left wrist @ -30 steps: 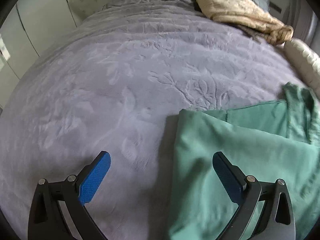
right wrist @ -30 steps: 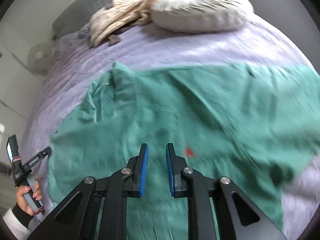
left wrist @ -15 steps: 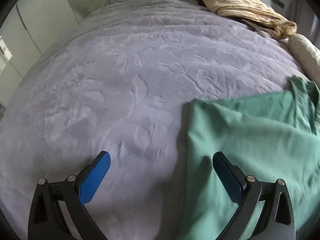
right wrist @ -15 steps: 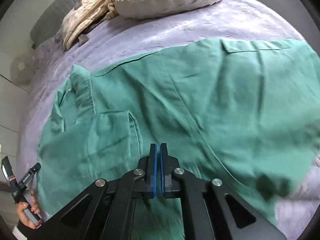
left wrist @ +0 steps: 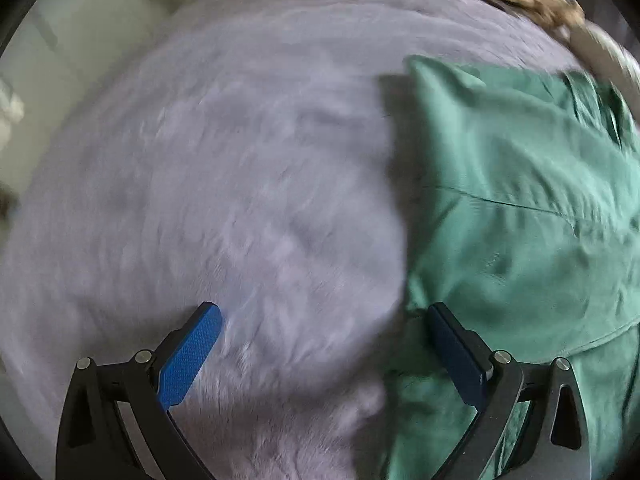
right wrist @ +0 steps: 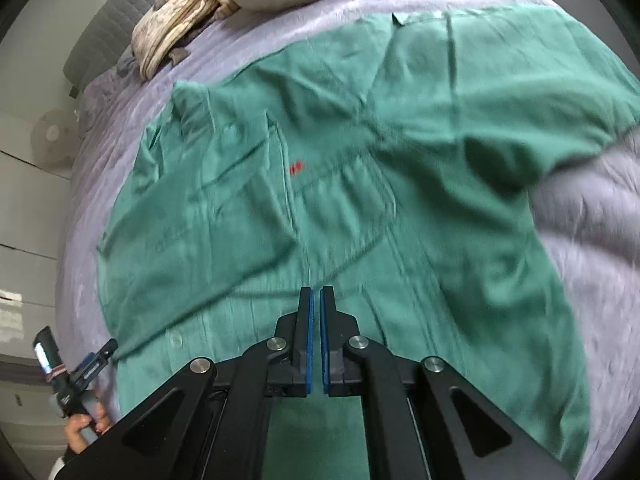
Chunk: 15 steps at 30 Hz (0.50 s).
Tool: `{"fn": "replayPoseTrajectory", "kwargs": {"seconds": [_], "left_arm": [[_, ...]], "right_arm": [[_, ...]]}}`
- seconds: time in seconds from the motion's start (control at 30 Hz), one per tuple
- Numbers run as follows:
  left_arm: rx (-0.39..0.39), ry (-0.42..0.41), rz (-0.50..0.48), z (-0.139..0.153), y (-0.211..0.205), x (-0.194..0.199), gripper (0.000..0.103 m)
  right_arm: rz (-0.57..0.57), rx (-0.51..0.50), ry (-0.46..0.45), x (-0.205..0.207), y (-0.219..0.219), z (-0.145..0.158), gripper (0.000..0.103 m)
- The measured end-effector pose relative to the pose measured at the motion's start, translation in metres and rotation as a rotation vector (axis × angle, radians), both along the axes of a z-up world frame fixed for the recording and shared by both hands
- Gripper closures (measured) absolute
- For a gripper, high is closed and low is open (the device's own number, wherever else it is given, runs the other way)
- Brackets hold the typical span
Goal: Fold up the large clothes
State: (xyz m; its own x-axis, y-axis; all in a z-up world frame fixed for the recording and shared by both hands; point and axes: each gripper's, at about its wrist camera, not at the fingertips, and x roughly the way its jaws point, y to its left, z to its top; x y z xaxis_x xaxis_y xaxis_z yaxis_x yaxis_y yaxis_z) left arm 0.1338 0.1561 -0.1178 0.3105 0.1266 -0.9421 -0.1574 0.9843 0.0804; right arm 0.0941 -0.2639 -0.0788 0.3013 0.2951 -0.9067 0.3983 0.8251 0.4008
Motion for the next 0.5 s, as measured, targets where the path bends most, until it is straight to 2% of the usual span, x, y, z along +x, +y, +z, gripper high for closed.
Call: {"fn": "replayPoseTrajectory", "kwargs": {"seconds": [0.07,0.13,0.23,0.4,0.47,0.5], "left_arm": [[-0.027,0.005,0.038,0.004,0.009,-0.004,0.001],[-0.016,0.005,0.038,0.01,0.009,-0.007,0.001],[0.017,0.011,-0.001,0.023,-0.001,-0.012,0.001],[-0.021,0.028,-0.085,0.043,-0.037,-0.025,0.001],[-0.028,0.039,-0.115,0.047,-0.054,-0.029,0.001],[-0.034,0.047,-0.131,0.049,-0.064,-0.031,0.001]], "right_arm": [[0.007,0.001,0.002,-0.006,0.004,0.002,0.099],[0.004,0.006,0.01,-0.014,0.005,0.004,0.099],[-0.016,0.023,0.026,-0.025,0.005,0.006,0.099],[-0.034,0.058,0.044,-0.042,0.005,0.012,0.097],[-0.043,0.067,0.051,-0.049,0.005,0.014,0.086],[-0.051,0.073,0.054,-0.051,0.004,0.015,0.071]]}}
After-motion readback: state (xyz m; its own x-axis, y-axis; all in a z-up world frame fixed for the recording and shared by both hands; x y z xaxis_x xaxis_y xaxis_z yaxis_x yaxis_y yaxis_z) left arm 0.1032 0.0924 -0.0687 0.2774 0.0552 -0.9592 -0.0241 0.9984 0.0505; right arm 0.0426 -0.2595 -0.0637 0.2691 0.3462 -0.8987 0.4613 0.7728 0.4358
